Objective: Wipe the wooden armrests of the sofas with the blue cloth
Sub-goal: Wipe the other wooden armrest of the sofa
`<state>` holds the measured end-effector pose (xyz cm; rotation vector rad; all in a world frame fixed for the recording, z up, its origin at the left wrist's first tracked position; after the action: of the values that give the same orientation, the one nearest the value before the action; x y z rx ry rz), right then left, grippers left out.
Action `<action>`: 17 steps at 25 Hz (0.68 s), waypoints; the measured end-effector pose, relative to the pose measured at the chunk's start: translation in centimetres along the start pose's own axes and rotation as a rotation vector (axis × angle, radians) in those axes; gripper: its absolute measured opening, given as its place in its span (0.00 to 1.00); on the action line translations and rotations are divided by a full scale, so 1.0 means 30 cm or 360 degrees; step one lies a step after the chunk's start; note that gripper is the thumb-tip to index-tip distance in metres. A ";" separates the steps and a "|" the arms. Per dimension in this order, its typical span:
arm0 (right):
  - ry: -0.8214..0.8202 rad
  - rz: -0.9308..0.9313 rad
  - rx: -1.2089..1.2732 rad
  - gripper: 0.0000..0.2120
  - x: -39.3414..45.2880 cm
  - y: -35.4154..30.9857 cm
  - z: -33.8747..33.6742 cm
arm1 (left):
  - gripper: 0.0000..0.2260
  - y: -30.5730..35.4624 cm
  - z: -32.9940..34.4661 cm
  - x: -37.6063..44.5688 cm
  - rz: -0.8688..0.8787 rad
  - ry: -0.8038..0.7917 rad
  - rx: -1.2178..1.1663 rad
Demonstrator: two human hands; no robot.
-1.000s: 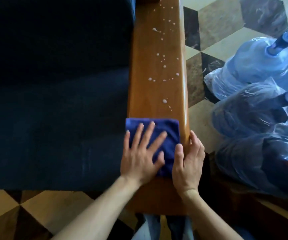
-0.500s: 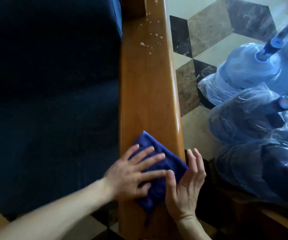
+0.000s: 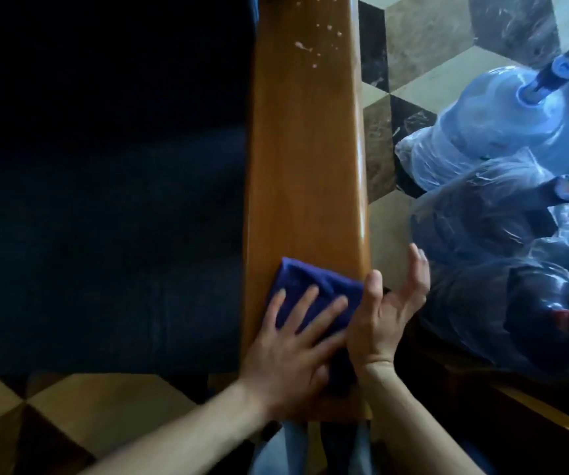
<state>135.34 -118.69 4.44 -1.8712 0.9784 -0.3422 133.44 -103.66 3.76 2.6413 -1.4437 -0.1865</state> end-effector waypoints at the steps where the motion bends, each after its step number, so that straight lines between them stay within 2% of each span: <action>1: -0.0089 -0.0069 -0.0131 0.29 0.033 -0.050 0.027 | 0.27 0.073 0.027 -0.141 -0.0009 -0.0047 -0.0028; 3: -0.0352 -0.0442 -0.0608 0.28 0.121 -0.162 0.124 | 0.28 0.132 0.050 -0.275 -0.0246 -0.0014 -0.0167; 5: -0.0589 -0.0793 -0.1046 0.27 0.233 -0.242 0.247 | 0.28 0.130 0.046 -0.250 -0.0705 0.0082 -0.0397; 8: -0.0576 -0.0870 -0.1325 0.26 0.309 -0.249 0.337 | 0.25 -0.013 -0.041 -0.094 -0.1316 0.0320 -0.0859; 11: -0.0532 -0.0917 -0.1337 0.26 0.314 -0.232 0.352 | 0.27 -0.480 -0.123 0.293 -0.1493 0.0666 -0.0821; 13: -0.0529 -0.0914 -0.1286 0.25 0.313 -0.233 0.354 | 0.27 -0.732 -0.139 0.513 -0.1577 0.0520 -0.0944; 14: -0.0518 -0.0903 -0.1240 0.25 0.316 -0.230 0.359 | 0.28 -0.825 -0.136 0.583 -0.1552 0.0595 -0.1027; 16: -0.0508 -0.0857 -0.1137 0.26 0.326 -0.232 0.360 | 0.28 -0.839 -0.080 0.558 -0.1483 0.0684 -0.1130; 17: -0.0524 -0.0841 -0.1118 0.26 0.325 -0.236 0.357 | 0.30 -0.752 -0.050 0.454 -0.1441 0.0686 -0.1130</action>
<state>151.40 -117.78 3.45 -2.7199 0.3741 0.0281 159.66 -102.97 0.77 2.2849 0.0353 -0.1494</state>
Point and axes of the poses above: each hand's wrist, its own x-axis towards the middle knuckle, its own z-axis out of the palm, y = z × x, the point moved 2 cm from there along x, towards the middle knuckle, and after that the axes turned 10 degrees about z, right-handed, at the moved point
